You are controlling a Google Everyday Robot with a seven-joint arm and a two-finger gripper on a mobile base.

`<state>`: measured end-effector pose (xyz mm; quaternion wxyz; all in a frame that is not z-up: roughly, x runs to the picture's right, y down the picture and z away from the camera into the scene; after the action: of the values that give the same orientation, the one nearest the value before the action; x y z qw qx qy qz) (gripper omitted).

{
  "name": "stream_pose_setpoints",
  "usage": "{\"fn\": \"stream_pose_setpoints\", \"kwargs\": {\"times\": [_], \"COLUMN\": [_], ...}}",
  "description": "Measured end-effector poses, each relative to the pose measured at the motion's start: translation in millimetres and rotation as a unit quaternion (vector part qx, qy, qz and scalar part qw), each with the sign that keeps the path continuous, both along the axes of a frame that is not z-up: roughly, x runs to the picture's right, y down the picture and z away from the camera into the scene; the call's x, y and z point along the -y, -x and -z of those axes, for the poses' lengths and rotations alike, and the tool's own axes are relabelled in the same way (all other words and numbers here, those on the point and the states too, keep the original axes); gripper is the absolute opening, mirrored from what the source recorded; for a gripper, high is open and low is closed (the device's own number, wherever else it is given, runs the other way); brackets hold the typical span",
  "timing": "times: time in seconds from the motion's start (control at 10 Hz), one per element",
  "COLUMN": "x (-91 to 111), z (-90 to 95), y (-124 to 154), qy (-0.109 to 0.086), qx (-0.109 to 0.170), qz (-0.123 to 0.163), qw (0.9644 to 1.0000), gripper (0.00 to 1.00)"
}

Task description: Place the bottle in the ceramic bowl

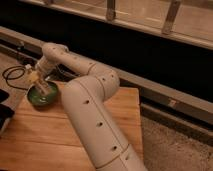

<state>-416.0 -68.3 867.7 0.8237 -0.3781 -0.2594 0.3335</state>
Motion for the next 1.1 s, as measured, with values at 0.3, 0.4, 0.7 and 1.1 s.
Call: {"fn": "stream_pose_setpoints", "kwargs": {"times": [0.3,0.4,0.7,1.1], "x": [0.2,0.4,-0.1,-0.9], "z": [-0.1,-0.6,-0.1,-0.6], "y": [-0.4,-1.2,0.3,1.0], "qy": [0.0,0.0,0.0,0.0], "qx": [0.0,-0.001,0.0,0.0], "qz": [0.0,-0.001,0.0,0.001], "qw": [1.0,1.0,1.0,1.0], "gripper": [0.54,0.64,0.8,0.8]}}
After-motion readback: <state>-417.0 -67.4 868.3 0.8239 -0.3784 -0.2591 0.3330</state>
